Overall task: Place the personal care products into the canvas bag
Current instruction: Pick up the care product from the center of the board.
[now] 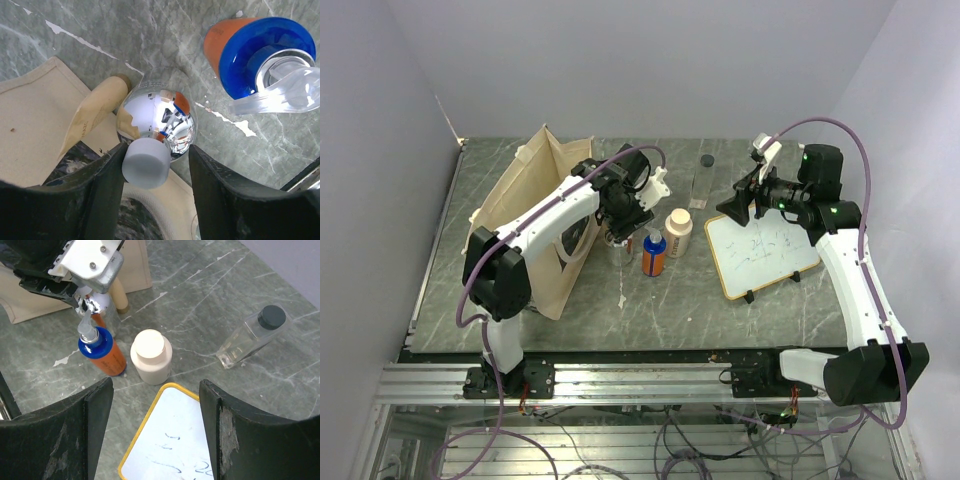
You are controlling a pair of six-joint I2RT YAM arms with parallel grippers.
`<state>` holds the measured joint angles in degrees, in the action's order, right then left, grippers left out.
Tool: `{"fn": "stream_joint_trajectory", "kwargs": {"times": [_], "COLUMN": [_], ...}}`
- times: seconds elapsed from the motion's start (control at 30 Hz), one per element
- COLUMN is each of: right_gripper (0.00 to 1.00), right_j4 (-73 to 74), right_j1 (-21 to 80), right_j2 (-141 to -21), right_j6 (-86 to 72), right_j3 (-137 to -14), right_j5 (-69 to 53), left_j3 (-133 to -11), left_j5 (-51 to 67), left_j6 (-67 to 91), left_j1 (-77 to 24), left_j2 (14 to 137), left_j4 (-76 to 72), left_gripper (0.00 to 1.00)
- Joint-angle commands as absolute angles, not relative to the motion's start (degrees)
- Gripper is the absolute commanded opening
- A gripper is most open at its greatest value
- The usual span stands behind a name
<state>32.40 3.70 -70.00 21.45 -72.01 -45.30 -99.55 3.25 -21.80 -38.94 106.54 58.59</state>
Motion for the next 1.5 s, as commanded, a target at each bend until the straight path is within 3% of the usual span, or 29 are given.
{"fn": "stream_joint_trajectory", "kwargs": {"times": [0.0, 0.17, 0.47, 0.63, 1.1, 1.47], "right_gripper": [0.69, 0.70, 0.73, 0.99, 1.00, 1.00], "right_j4": [31.20, 31.09, 31.37, 31.37, 31.80, 31.63], "right_j1": [3.14, 3.08, 2.91, 2.93, 2.59, 2.37], "right_j2": [-69.77, -69.87, -70.13, -70.22, -70.14, -70.86], "right_j6": [20.92, 20.91, 22.26, 22.47, 22.62, 22.41], "right_j3": [-71.78, -71.70, -71.46, -71.81, -72.49, -72.97], "right_j5": [-46.23, -46.49, -46.05, -45.36, -44.91, -45.44], "left_j3": [-99.84, -99.76, -100.50, -101.96, -111.35, -115.22], "left_j5": [3.02, 2.96, 4.43, 7.23, 16.87, 18.07], "left_j6": [-21.45, -22.36, -27.16, -29.65, -34.79, -33.21], "left_j1": [-39.27, -39.28, -39.27, -39.28, -39.28, -39.28], "left_j2": [107.29, 106.89, 103.45, 101.23, 93.95, 84.49], "left_j4": [57.87, 57.24, 58.47, 61.08, 72.05, 68.89], "left_gripper": [0.60, 0.48, 0.08, 0.07, 0.07, 0.07]}}
